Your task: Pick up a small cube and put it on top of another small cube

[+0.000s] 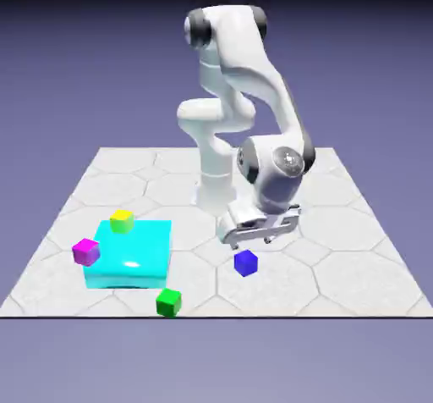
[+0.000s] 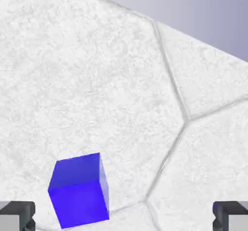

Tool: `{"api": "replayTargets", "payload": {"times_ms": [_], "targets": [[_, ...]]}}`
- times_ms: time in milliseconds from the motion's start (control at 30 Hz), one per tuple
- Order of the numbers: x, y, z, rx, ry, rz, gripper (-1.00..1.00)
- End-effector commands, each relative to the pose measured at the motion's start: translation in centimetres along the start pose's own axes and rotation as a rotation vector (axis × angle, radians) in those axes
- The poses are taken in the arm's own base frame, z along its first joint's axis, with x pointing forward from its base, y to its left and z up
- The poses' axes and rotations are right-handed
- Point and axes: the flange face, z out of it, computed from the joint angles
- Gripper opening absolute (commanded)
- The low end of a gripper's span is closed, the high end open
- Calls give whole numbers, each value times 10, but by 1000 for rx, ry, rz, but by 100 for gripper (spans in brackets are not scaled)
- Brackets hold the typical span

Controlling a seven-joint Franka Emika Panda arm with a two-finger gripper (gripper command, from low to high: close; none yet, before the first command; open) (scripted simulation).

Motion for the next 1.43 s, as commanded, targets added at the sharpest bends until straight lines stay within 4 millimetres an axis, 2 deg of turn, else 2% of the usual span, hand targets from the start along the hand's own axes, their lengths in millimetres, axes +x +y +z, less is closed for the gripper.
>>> {"api": "replayTargets", "payload": {"times_ms": [0, 333, 400, 533, 567, 600, 700, 733, 833, 933, 1000, 1100, 1133, 1167, 1300, 1333, 1367, 1400], "targets": [[1, -7, 8, -37, -33, -14, 0], [3, -67, 89, -415, -346, -142, 0], [3, -69, 91, -424, -353, -144, 0], [-6, -55, 151, -424, -355, -144, 0], [-6, -55, 151, -424, -355, -144, -100], [-6, -55, 151, -424, -355, -144, -100], [2, -66, 104, -425, -353, -144, -100], [7, -63, 91, -423, -354, -141, -100], [54, 39, 84, -397, -382, -77, -100], [80, 149, 83, -362, -426, -14, -100], [85, 223, 87, -331, -462, 26, -100], [71, 331, 99, -272, -522, 82, -100], [66, 352, 102, -258, -534, 93, -100], [66, 352, 102, -258, -534, 93, -100], [47, 355, 160, -259, -533, 92, -100], [47, 355, 160, -259, -533, 92, 100], [47, 355, 160, -259, -533, 92, 100], [53, 354, 145, -260, -533, 93, 100]]}}
